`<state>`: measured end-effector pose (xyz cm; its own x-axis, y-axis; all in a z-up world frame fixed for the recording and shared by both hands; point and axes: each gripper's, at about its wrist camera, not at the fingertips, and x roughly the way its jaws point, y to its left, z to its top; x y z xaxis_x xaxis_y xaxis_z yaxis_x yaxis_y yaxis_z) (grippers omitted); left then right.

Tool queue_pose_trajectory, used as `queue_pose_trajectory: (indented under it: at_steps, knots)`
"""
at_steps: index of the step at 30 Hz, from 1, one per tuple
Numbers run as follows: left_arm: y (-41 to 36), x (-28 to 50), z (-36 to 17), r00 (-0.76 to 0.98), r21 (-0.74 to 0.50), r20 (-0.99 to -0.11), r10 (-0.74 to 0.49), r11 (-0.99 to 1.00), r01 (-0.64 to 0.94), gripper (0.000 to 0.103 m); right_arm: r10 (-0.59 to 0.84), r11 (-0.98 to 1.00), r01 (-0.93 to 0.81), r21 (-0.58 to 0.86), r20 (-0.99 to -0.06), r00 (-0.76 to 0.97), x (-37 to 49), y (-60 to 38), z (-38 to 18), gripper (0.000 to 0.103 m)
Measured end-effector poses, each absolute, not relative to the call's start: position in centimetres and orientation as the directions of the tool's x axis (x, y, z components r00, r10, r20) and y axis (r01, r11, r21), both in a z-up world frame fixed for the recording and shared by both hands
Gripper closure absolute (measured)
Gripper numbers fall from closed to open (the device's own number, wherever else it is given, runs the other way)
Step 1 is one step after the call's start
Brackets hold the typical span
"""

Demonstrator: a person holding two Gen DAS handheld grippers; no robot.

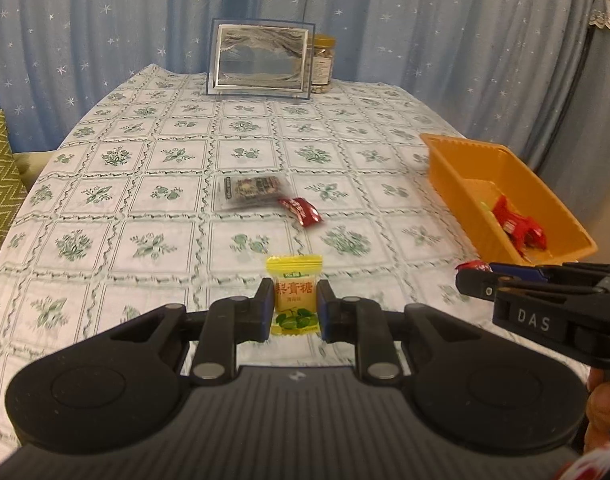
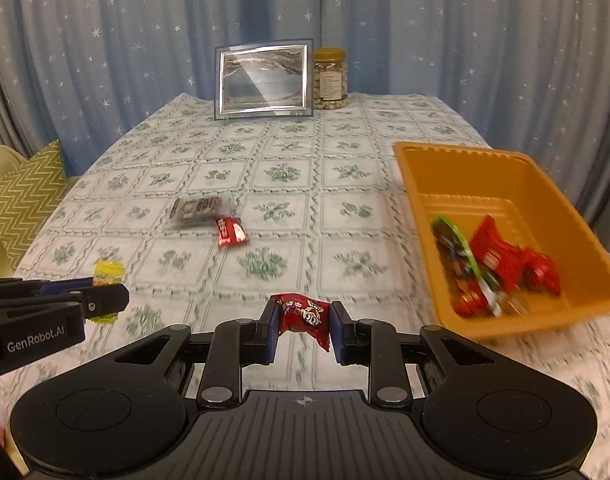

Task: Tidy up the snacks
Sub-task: 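Carry the yellow sweet and red sweet over the orange tray with both tools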

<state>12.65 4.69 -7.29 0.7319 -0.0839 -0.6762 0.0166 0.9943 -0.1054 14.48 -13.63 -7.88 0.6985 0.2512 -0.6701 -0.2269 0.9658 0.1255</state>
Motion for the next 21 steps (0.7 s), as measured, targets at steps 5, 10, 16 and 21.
queue_pose_trajectory:
  at_steps: [5, 10, 16, 21]
  knots:
    - [3.8, 10.7, -6.2, 0.735, -0.097, -0.673, -0.082, 0.995, 0.023, 0.083, 0.247, 0.967, -0.22, 0.126, -0.664, 0.706, 12.1, -14.3, -7.0, 0.076]
    - [3.1, 9.3, -5.1, 0.741, -0.097, -0.666, -0.089, 0.995, 0.033, 0.083, 0.242, 0.969, -0.209, 0.129, -0.657, 0.714, 10.3, -15.0, -6.2, 0.076]
    - [2.2, 8.3, -3.9, 0.751, -0.091, -0.652, -0.1, 0.994, 0.053, 0.083, 0.231, 0.972, -0.193, 0.131, -0.647, 0.726, 8.9, -15.8, -5.3, 0.076]
    - [1.5, 8.1, -3.3, 0.757, -0.085, -0.645, -0.108, 0.994, 0.07, 0.083, 0.222, 0.975, -0.18, 0.132, -0.637, 0.738, 8.5, -16.4, -4.6, 0.076]
